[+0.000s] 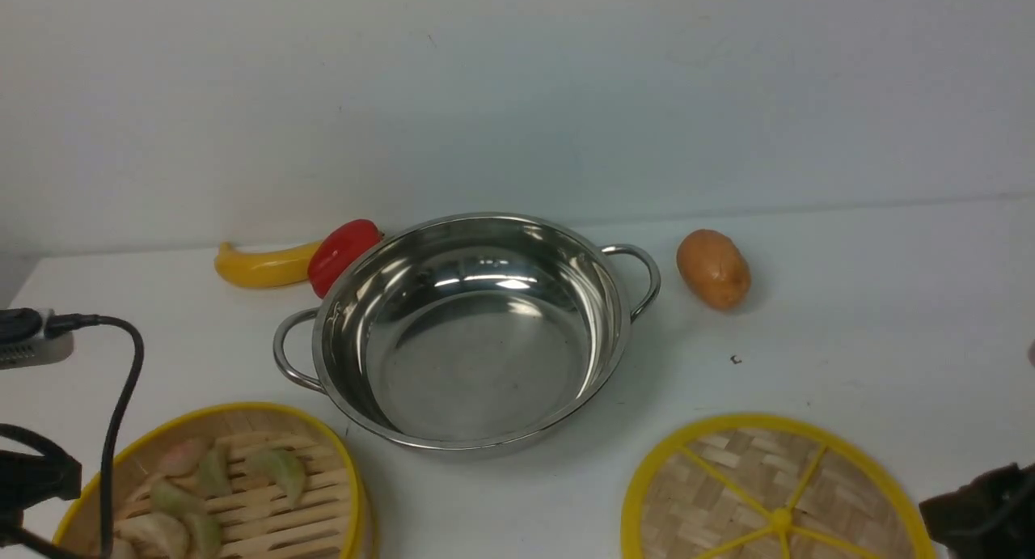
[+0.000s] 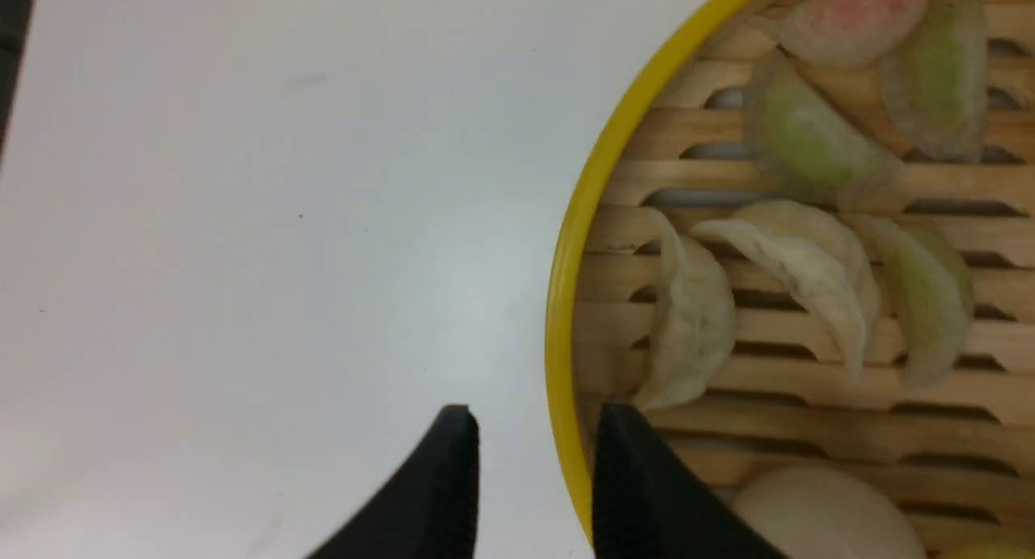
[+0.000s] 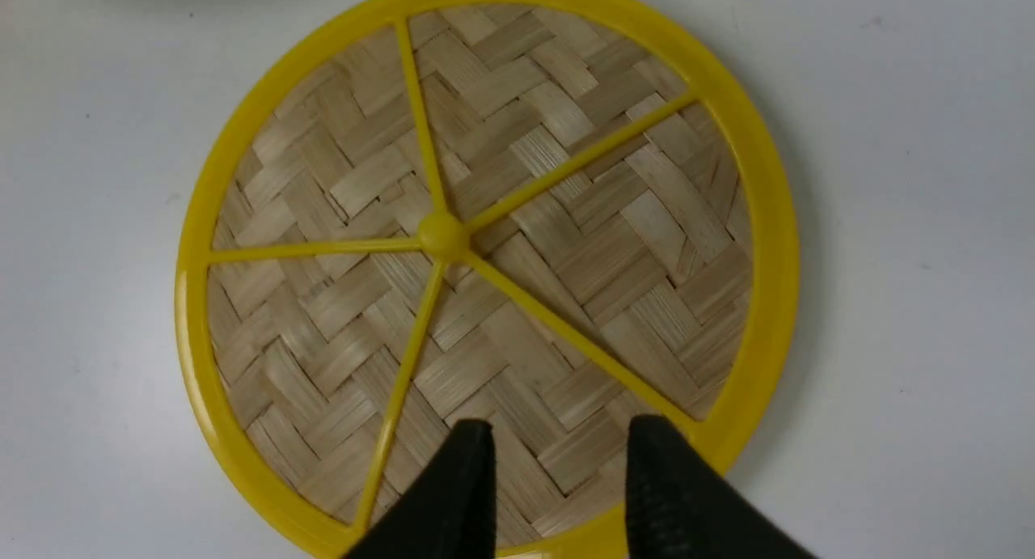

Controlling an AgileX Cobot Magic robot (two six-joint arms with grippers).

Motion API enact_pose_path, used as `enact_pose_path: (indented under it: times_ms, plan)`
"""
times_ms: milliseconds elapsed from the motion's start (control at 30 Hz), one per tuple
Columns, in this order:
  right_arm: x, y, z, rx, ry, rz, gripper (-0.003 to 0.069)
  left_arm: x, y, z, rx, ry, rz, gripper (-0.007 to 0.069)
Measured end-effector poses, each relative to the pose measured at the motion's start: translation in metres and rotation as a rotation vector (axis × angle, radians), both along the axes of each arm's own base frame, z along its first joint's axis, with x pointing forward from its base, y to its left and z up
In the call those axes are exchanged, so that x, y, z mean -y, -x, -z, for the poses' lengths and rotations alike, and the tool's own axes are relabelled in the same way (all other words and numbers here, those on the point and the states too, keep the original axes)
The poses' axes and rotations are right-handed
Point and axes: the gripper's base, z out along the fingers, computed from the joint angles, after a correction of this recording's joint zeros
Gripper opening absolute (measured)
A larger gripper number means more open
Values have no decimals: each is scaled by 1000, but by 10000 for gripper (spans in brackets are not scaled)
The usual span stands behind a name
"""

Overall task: Place the steamer in the pot on the white table, and put the lid on the steamer.
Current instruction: 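Grasp the rim of the steamer basket holding the buns with the left gripper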

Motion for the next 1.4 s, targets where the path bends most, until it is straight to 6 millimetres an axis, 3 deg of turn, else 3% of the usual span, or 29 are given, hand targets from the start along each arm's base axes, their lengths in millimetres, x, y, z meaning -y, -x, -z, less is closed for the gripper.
enact_pose_path:
  times_ms: [233, 700, 767, 900, 1033, 1200, 1333, 1367, 1400]
  plan:
    - [0, 0, 0, -1, 0, -4, 243, -10, -18, 26, -25, 98, -11, 195]
    - [-2, 0, 0, -1, -6, -21, 243, -24, -45, 82, -94, 135, -30, 192]
    - [-3, -2, -4, 4, -13, -33, 243, -25, -47, 93, -130, 144, -30, 144]
    - [-10, -13, -18, 8, -45, -62, 243, -30, -48, 94, -135, 128, -28, 37]
    - [-19, -31, -29, -23, -63, -84, 243, -41, -43, 89, -105, 124, -95, 27]
    - [-31, -65, -32, -106, -47, -108, 243, -64, -24, 52, -57, 85, -170, 31]
    - [-41, -88, -7, -229, -13, -122, 243, -64, -24, 8, -12, 87, -112, 31]
    - [-41, -87, -7, -229, -11, -124, 243, -64, -24, 8, -12, 87, -112, 31]
    - [-47, -91, 8, -281, 24, -145, 243, -59, -28, -13, 24, 122, -82, 31]
